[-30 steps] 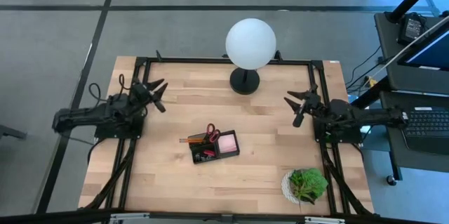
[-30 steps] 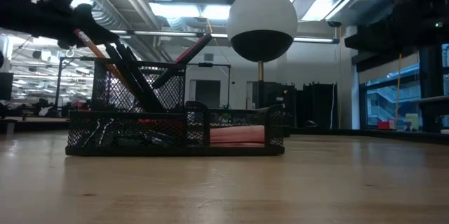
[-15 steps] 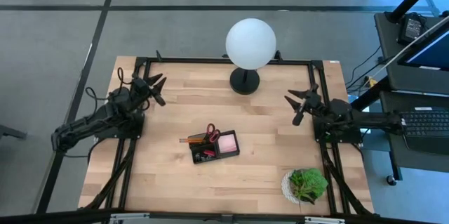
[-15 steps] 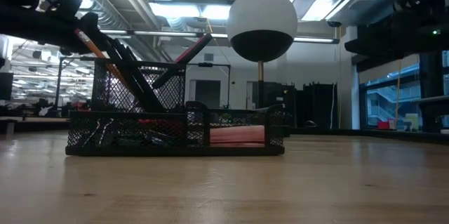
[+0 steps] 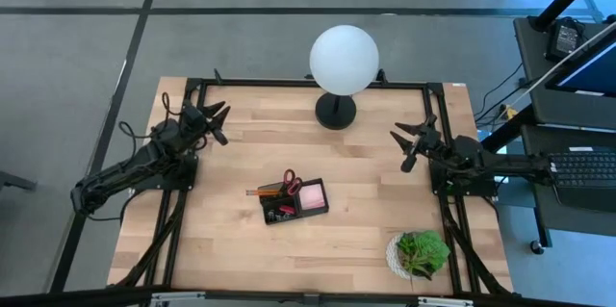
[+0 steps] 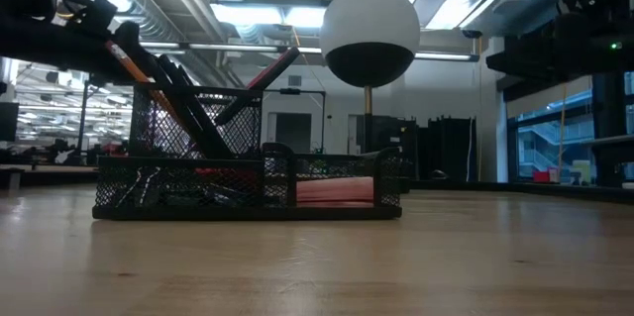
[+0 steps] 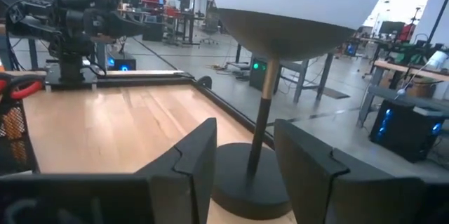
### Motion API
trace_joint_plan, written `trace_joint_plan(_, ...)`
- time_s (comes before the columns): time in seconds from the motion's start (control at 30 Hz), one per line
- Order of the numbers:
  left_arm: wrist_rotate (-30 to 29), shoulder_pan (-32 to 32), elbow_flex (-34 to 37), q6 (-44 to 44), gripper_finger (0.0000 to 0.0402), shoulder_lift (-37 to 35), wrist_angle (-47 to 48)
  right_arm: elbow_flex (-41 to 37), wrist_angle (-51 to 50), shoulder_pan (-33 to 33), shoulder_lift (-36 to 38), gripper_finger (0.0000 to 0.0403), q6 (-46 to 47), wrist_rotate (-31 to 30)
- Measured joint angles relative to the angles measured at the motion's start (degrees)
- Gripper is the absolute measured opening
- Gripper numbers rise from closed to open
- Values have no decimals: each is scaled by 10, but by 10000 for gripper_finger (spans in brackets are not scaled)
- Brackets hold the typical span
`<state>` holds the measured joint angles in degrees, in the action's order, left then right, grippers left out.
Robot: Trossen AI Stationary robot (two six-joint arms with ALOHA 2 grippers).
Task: Pick and place office supplies into organizer
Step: Return to Home Position
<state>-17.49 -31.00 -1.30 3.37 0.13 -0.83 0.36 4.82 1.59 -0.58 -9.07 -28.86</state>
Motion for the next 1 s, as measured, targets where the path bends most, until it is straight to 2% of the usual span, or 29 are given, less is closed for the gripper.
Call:
trace_joint_plan(0.1,6,0,9,-1,106,0,-25,0,0,0,0,145,-3,0)
trace_joint_plan(1.0,6,0,9,4,106,3,-26,0,0,0,0,145,-1,-1)
